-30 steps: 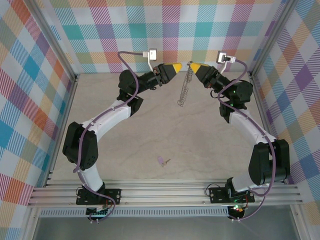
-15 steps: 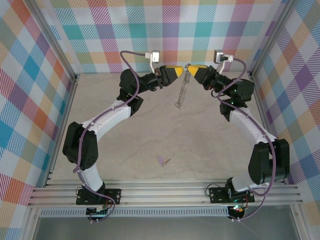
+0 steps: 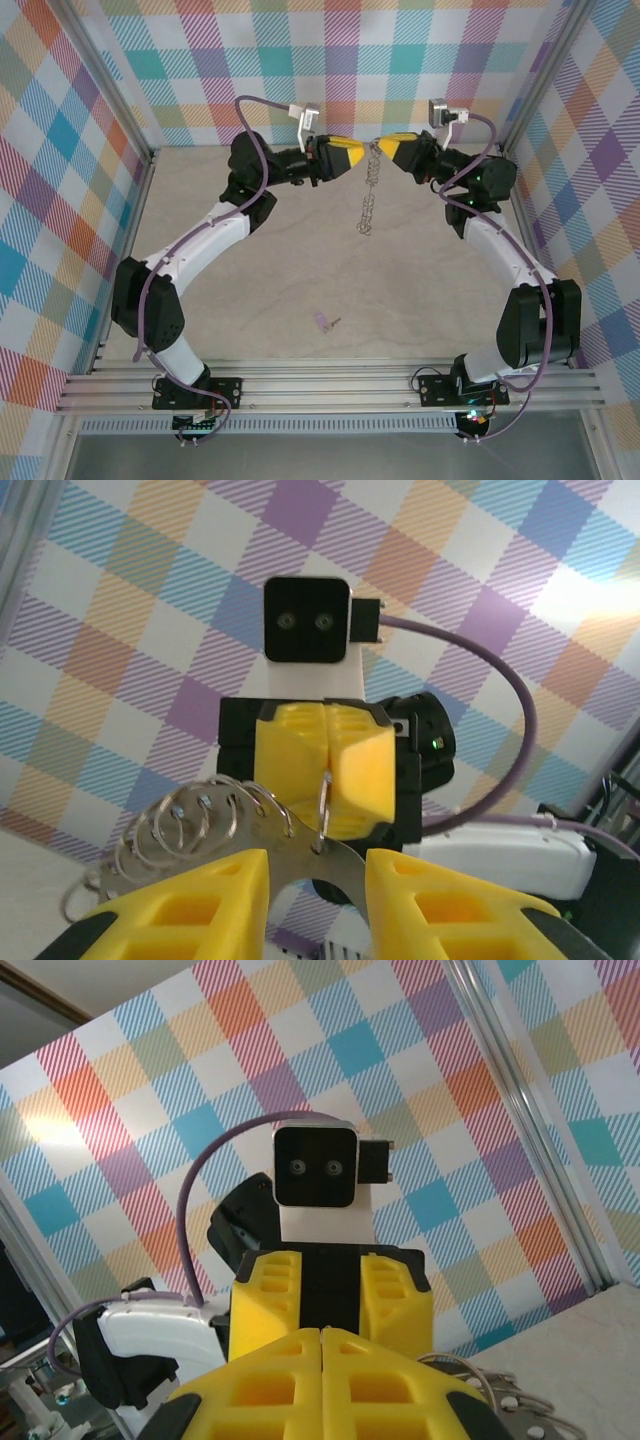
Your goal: Put the keys on the keyring
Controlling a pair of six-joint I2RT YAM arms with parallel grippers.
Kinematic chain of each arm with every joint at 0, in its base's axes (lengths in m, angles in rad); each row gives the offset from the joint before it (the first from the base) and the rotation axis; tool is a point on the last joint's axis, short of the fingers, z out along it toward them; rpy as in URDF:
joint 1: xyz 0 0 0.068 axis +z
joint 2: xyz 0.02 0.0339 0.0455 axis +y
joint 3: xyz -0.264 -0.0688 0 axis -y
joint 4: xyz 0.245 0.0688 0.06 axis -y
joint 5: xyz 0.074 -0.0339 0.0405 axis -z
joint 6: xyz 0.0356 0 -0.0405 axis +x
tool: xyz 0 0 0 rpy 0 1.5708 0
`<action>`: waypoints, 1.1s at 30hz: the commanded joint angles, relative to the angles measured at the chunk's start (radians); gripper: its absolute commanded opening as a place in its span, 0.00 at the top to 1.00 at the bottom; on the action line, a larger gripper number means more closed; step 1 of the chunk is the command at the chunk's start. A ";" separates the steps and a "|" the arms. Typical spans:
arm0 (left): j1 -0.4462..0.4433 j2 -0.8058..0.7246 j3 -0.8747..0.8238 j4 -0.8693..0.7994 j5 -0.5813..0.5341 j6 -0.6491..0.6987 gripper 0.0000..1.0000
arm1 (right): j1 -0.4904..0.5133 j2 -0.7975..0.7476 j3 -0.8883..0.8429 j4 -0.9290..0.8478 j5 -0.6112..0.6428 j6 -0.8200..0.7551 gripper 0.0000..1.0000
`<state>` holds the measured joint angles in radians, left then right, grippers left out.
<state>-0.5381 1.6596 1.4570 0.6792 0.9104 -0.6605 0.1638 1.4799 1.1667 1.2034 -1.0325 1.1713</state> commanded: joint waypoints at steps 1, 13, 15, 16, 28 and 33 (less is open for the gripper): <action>0.014 -0.040 0.035 -0.077 0.075 0.097 0.70 | -0.005 -0.012 0.046 0.016 -0.056 0.004 1.00; 0.020 -0.038 0.108 -0.307 0.230 0.260 0.71 | -0.006 -0.090 0.078 -0.300 -0.205 -0.202 1.00; 0.020 -0.035 0.119 -0.331 0.248 0.278 0.71 | -0.005 -0.103 0.076 -0.337 -0.207 -0.229 1.00; 0.020 -0.034 0.122 -0.339 0.251 0.284 0.72 | -0.005 -0.107 0.075 -0.343 -0.209 -0.232 1.00; 0.020 -0.013 0.085 -0.155 0.183 0.153 0.77 | -0.006 -0.099 0.021 -0.276 -0.127 -0.196 1.00; 0.022 0.013 0.002 0.142 0.028 -0.081 0.76 | -0.006 -0.079 -0.026 -0.136 -0.017 -0.113 1.00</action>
<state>-0.5266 1.6485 1.4982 0.5838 1.0378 -0.5781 0.1627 1.3926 1.1591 0.9325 -1.1366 1.0073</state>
